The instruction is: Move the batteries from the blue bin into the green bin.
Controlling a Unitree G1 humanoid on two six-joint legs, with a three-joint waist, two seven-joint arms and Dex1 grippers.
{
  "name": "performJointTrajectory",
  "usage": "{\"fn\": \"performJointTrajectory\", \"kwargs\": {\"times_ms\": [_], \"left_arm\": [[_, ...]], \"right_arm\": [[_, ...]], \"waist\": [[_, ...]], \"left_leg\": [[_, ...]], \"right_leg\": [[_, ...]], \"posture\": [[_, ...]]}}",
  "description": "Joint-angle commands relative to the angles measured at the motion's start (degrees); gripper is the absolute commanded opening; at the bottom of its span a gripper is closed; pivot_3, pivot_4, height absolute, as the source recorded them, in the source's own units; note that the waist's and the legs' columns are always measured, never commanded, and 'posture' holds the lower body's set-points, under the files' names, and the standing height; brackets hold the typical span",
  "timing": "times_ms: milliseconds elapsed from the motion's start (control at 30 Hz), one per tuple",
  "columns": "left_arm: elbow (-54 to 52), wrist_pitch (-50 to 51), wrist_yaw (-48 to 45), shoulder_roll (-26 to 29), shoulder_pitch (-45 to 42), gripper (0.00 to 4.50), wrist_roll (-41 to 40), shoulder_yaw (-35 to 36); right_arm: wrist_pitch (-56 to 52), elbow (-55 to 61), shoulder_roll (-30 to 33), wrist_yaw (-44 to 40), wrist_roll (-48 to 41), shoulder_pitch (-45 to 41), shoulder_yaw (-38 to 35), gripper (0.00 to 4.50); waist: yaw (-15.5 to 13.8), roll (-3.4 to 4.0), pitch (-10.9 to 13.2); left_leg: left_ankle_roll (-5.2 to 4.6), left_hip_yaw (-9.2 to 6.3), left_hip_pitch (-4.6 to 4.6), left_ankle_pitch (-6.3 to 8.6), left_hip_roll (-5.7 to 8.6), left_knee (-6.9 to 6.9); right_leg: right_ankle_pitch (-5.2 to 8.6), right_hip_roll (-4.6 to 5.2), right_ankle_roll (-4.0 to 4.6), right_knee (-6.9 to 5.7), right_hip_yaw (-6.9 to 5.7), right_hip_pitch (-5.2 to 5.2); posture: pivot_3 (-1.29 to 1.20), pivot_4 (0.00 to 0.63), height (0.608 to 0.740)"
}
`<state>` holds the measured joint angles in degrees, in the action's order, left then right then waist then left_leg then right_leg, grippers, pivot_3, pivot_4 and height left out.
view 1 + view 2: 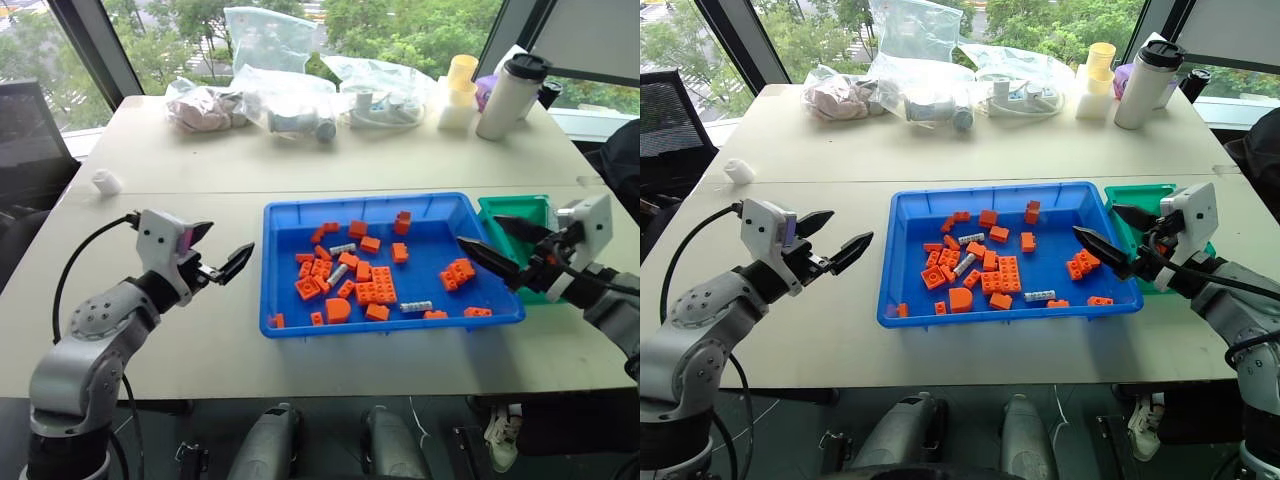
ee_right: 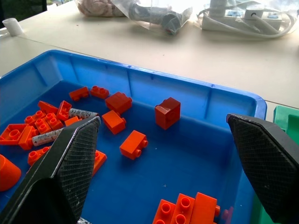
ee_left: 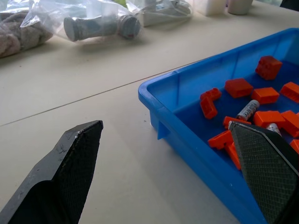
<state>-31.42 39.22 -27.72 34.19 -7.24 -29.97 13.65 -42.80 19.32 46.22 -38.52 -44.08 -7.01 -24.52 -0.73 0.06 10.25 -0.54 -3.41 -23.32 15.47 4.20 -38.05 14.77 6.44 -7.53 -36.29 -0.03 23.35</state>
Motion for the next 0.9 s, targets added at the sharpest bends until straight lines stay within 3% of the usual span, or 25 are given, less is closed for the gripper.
{"fn": "performJointTrajectory", "kwargs": {"times_ms": [33, 200, 333, 433, 500, 700, 900], "left_arm": [[1.01, -1.88, -6.73, 4.80, -1.91, 4.50, -0.94, 0.22], [1.76, 0.53, -20.45, 14.79, -4.84, 4.50, -6.27, -1.67], [2.63, 1.29, -23.81, 17.63, -6.91, 4.50, -7.26, -3.29], [3.03, 1.46, -26.32, 19.13, -9.50, 4.50, -7.94, -4.23], [3.19, 1.82, -26.55, 18.72, -9.85, 4.50, -8.74, -3.93], [3.08, 1.26, -25.22, 19.18, -9.36, 4.50, -6.46, -4.55], [1.29, 1.83, -23.55, 18.63, -8.01, 4.50, -7.14, -3.80]], "right_arm": [[-3.51, -1.64, 3.51, -3.90, -3.69, -5.50, 0.70, 4.47], [-3.61, -7.06, 8.85, -12.73, 0.09, -17.94, 11.03, 4.47], [-2.48, -9.13, 9.09, -17.31, 3.82, -22.69, 18.08, 4.47], [2.98, -10.95, 3.16, -19.20, 13.35, -28.34, 32.06, 4.47], [5.82, -14.77, -0.76, -18.86, 18.15, -31.14, 36.69, 4.47], [9.34, -25.88, -8.71, -19.10, 27.75, -41.06, 43.90, 4.47], [8.43, -30.72, -13.25, -21.31, 32.86, -45.68, 47.73, 4.47]], "waist": [[0.01, 0.01, 0.00], [0.41, 0.04, 0.03], [0.07, 0.02, 0.04], [0.53, -0.05, 0.05], [0.92, -0.05, 0.05], [1.60, -0.05, 0.11], [1.36, -0.05, 0.11]], "left_leg": [[0.00, 0.00, 0.00, 0.00, 0.00, 0.00], [-0.01, 0.02, -0.04, 0.01, -0.03, 0.05], [-0.06, 0.00, -0.06, 0.04, -0.03, 0.09], [-0.07, 0.03, -0.11, 0.05, -0.01, 0.04], [-0.05, 0.01, -0.09, 0.04, -0.03, 0.05], [0.35, 0.04, -0.24, -0.20, 0.07, 0.05], [0.38, -0.02, -0.22, -0.21, 0.03, 0.14]], "right_leg": [[0.00, 0.00, 0.01, 0.01, 0.00, 0.00], [0.01, 0.03, 0.02, 0.06, 0.00, 0.07], [0.01, 0.08, 0.02, 0.16, -0.04, 0.04], [-0.01, 0.12, 0.00, 0.18, -0.03, 0.09], [-0.01, 0.09, 0.00, 0.16, -0.04, 0.09], [-0.02, 0.05, -0.01, 0.10, -0.02, 0.27], [-0.02, 0.01, -0.01, 0.06, -0.03, 0.32]], "posture": [[0.00, 0.150, 0.740], [0.00, 0.150, 0.740], [0.00, 0.150, 0.740], [0.00, 0.150, 0.740], [0.00, 0.150, 0.740], [0.00, 0.150, 0.740], [0.00, 0.150, 0.740]]}}
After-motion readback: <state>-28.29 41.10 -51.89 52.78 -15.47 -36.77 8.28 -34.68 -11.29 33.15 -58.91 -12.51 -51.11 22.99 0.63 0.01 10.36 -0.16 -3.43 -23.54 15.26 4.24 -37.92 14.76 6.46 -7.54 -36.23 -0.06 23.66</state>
